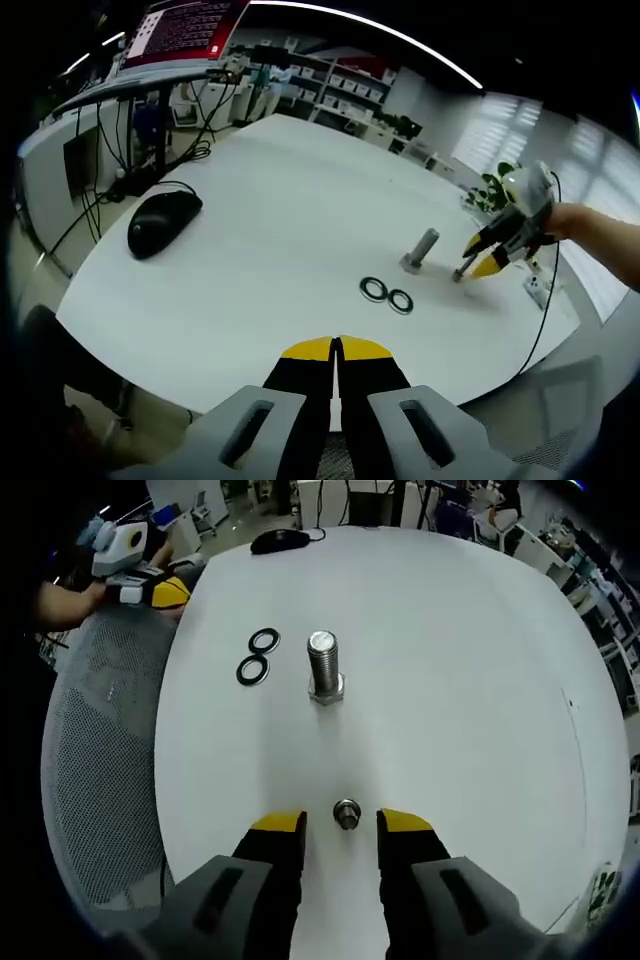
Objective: Place the washer onto the threaded stud by aligning its center hole with the stud, sliding it down to the base, and recovering from edge contact or off-axis alignment until the washer reaches the visible bottom stop.
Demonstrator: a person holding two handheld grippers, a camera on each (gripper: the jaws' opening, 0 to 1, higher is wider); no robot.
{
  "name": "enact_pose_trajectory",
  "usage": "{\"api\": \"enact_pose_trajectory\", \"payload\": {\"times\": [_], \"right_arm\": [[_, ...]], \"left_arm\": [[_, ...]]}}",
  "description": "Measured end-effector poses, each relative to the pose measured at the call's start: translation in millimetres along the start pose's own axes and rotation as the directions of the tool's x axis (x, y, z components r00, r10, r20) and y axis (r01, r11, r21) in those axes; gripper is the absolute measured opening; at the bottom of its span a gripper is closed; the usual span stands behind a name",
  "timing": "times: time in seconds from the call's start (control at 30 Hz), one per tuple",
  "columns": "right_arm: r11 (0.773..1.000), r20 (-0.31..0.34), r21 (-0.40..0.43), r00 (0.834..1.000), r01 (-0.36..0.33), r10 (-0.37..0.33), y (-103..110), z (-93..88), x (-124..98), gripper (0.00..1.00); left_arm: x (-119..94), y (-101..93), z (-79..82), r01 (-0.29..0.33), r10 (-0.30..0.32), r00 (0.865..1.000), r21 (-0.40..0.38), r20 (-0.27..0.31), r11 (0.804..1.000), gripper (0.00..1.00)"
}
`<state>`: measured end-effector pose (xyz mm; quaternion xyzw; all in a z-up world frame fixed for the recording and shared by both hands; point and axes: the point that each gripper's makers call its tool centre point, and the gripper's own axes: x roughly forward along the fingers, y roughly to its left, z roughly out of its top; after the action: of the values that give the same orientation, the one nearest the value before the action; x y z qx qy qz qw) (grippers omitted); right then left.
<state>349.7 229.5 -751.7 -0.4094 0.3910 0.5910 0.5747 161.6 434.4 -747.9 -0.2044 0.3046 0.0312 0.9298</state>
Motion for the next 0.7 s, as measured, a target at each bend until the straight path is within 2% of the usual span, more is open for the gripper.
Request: {"api": "enact_pose_trajectory", "payload": {"times": [0.1, 0.2, 0.4, 0.7], "right_arm": [[1.0, 0.034, -0.01, 0.999, 0.007, -0.007, 4.7, 12.0, -7.0, 0.34], [0.998, 0.065, -0.056, 0.998, 0.022, -0.019, 11.7, 25.6, -10.8, 0.43], [0.996, 0.117, -0.087, 0.993, 0.011, -0.001, 30.3, 51.2, -14.0, 0.44], [0.985, 0.148, -0.173, 0.987, -0.027, 0.054, 59.8, 83.4, -10.2, 0.44]], "left_arm": [[0.2, 0.4, -0.3, 0.0, 0.0, 1.0, 0.001, -0.001, 1.0, 0.0], [0.1, 0.4, -0.4, 0.0, 0.0, 1.0, 0.002, -0.001, 1.0, 0.0], [-0.2, 1.0, -0.4, -0.001, 0.001, 1.0, 0.002, 0.001, 1.0, 0.0], [-0.4, 0.6, 0.7, 0.002, -0.002, 1.0, -0.003, 0.006, 1.0, 0.0]]}}
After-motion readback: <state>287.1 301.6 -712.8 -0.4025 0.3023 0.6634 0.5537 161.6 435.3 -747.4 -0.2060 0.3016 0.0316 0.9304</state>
